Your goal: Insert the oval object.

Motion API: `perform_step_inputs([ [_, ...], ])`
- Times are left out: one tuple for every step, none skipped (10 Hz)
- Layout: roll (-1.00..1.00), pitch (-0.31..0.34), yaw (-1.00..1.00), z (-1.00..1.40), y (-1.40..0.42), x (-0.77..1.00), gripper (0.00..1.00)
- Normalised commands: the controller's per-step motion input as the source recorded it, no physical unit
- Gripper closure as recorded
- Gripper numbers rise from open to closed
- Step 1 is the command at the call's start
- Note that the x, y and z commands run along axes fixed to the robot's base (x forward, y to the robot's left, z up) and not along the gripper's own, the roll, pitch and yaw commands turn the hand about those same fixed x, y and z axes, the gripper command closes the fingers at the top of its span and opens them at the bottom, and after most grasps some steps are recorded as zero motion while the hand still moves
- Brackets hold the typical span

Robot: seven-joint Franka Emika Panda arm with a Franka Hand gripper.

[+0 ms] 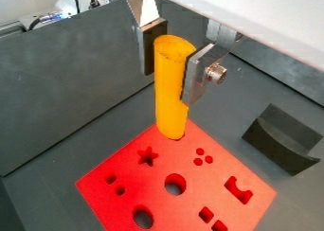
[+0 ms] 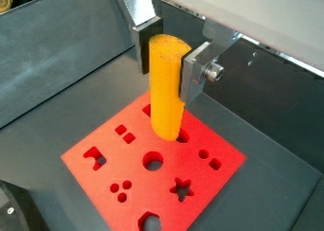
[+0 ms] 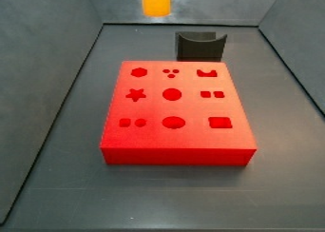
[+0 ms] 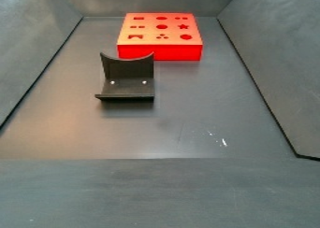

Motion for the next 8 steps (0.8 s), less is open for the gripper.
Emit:
perform_step_inputs([
  [0.0,0.024,-0.03,-0.07,-0.11,0.27,1.0],
  [0.0,-0.036,-0.01,-0.37,-0.43,0.41,1.0],
  [0.0,-0.059,-0.1,-0.69,-0.47,0.43,1.0],
  [0.0,-0.106,-0.14,-0.95,-0.53,0.27,1.0],
  [-0.05,-0.177,-0.13,-0.88,-0.39,0.22,1.0],
  [-0.09,-0.154,-0.13,-0.84,-0.3,0.3,1.0],
  [-0.13,-0.173,-0.09,-0.74,-0.2,0.15,1.0],
  [-0.13,-0.197,-0.05,-0.69,-0.16,0.0,1.0],
])
